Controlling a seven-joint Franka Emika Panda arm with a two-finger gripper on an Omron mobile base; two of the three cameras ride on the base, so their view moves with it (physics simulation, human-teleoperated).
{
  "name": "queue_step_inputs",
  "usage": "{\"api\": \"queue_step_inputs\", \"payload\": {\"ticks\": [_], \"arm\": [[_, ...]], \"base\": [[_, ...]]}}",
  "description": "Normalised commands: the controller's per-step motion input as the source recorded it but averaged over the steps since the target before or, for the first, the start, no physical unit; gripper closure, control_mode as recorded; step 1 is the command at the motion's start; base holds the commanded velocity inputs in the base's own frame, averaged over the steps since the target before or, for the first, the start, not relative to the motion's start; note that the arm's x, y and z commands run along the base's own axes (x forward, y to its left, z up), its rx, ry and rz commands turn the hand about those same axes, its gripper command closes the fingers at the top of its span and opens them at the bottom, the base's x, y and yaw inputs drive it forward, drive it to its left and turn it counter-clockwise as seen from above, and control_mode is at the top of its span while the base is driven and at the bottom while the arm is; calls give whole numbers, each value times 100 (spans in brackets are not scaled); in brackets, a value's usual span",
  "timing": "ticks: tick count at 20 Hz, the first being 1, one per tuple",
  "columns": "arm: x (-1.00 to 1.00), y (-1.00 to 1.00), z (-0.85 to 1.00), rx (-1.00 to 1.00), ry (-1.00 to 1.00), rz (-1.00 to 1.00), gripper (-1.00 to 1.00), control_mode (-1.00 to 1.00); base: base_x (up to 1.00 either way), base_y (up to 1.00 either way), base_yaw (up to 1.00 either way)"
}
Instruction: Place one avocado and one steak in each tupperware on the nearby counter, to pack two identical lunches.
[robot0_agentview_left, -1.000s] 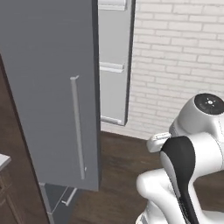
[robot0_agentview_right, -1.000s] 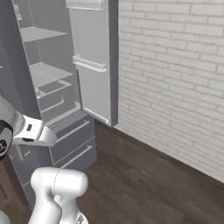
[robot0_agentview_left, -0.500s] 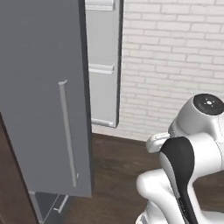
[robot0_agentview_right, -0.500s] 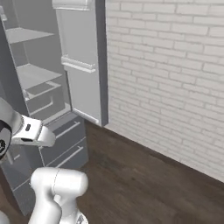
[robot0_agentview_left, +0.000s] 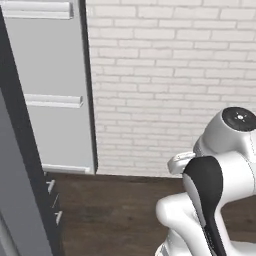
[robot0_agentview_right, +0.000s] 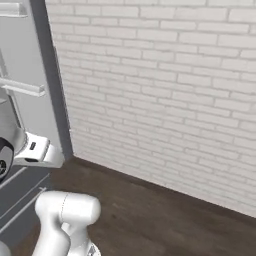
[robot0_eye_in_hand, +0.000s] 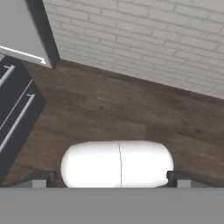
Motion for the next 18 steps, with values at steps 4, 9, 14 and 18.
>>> {"api": "queue_step_inputs", "payload": {"ticks": [4,9,14,18], "arm": [[0,0,0,0,0,0,-100,100],[0,0,0,0,0,0,-100,100],[0,0,0,0,0,0,-100,100],[0,0,0,0,0,0,-100,100]], "base": [[80,-3,44],[51,6,76],[76,-4,82],[89,-19,80]]}}
